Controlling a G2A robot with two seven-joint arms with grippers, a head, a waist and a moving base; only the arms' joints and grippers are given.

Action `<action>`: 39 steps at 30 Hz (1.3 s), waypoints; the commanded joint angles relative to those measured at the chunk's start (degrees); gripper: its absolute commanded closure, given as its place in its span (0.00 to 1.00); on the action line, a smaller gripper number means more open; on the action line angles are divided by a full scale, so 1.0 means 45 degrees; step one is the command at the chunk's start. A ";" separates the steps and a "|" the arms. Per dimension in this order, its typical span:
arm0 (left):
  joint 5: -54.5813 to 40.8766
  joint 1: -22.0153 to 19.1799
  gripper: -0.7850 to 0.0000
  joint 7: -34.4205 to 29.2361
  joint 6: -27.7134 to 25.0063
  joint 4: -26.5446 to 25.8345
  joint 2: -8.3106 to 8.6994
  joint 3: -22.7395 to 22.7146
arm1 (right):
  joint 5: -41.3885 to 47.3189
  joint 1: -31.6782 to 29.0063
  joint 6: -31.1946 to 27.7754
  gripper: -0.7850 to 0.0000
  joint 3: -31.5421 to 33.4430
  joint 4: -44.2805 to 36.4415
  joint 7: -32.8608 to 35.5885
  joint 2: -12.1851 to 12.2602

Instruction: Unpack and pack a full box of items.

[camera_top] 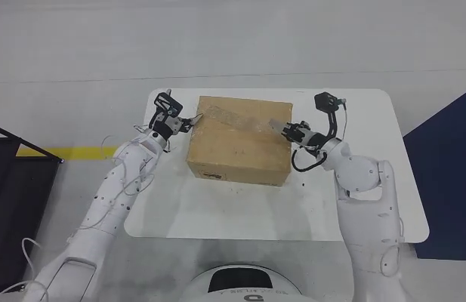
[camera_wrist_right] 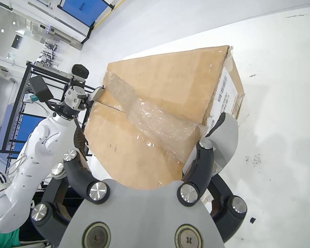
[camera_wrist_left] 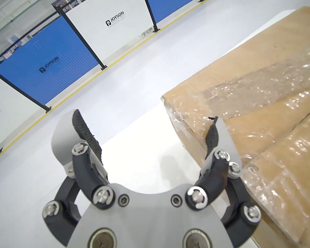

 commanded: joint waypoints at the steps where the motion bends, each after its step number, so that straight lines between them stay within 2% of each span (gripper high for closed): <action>1: 0.0025 0.0018 0.00 0.0059 -0.0023 0.0009 -0.0001 -0.0003 | 0.0239 0.0011 -0.0042 0.00 -0.0044 -0.0026 -0.0032 0.0025; 18: -0.0107 0.0304 0.00 0.0366 -0.0177 -0.0335 0.0051 -0.0378 | 0.1629 0.0800 0.0064 0.00 -0.0660 0.1253 0.0097 0.0245; 22: -0.0622 0.0530 0.00 0.0712 -0.0247 -0.0752 0.0181 -0.1156 | 0.2223 0.0851 -0.0108 0.00 -0.0665 0.1472 0.0132 0.0302; 26: -0.1261 0.0762 0.00 0.0774 -0.0335 -0.1050 0.0417 -0.2527 | 0.2499 0.0938 -0.0168 0.00 -0.0761 0.1796 0.0097 0.0359; 30: -0.1865 0.0660 0.00 0.0418 -0.0352 -0.0669 0.0579 -0.3601 | 0.2624 0.1066 -0.0163 0.00 -0.0901 0.1999 0.0019 0.0413; 33: -0.2097 0.0468 0.00 -0.0229 -0.0625 -0.0157 0.0627 -0.3831 | 0.2642 0.1121 -0.0101 0.00 -0.1046 0.2006 -0.0016 0.0451; 39: -0.2097 0.0468 0.00 -0.0229 -0.0625 -0.0157 0.0627 -0.3831 | 0.2625 0.1175 0.0012 0.00 -0.1268 0.1997 -0.0133 0.0534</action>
